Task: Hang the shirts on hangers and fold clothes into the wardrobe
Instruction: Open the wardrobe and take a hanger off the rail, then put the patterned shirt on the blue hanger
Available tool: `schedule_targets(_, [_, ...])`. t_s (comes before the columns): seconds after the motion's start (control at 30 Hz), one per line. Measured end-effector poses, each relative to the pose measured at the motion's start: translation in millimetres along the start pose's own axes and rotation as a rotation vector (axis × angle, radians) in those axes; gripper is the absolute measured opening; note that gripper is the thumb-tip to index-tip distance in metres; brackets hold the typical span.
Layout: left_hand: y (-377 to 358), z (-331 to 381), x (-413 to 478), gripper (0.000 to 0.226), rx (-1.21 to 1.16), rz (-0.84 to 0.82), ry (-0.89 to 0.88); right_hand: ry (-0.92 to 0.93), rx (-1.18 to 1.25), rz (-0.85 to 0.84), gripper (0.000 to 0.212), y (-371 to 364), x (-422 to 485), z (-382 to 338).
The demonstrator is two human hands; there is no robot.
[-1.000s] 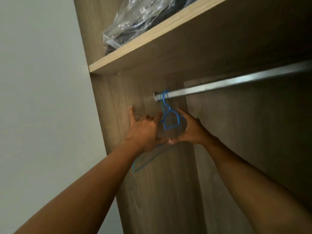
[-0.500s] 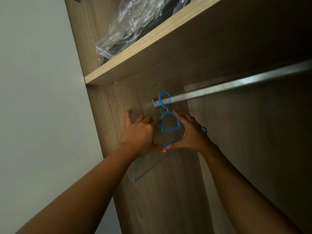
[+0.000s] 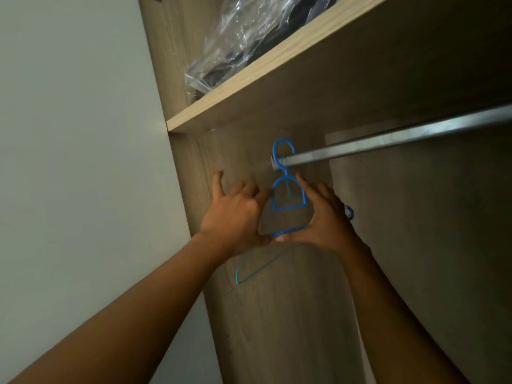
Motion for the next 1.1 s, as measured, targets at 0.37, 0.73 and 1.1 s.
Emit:
schedule_targets(0.37, [100,-33,-122,0.104,0.153,-0.042,0.129,0.074,0.013,-0.035,0.139,-5,-56,-136])
schedule_targets(0.73, [279,-96,-357,0.106,0.309,-0.183,0.45,0.39,0.082,-0.287,0.129,-4,-150,-391])
schedule_targets(1.1, [414,-142,-574,0.108,0.511,-0.364,0.76,0.703,0.215,-0.434,0.124,-41,-257,-626])
Point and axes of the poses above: each hand's wrist, its own x-axis towards the middle knuckle, its own y-axis out of the back of the hand, z = x × y, the point moved 5 cm from there along x, towards the middle knuckle, and after that the axes turned 4 degrees about x, right-handed, at the moved point
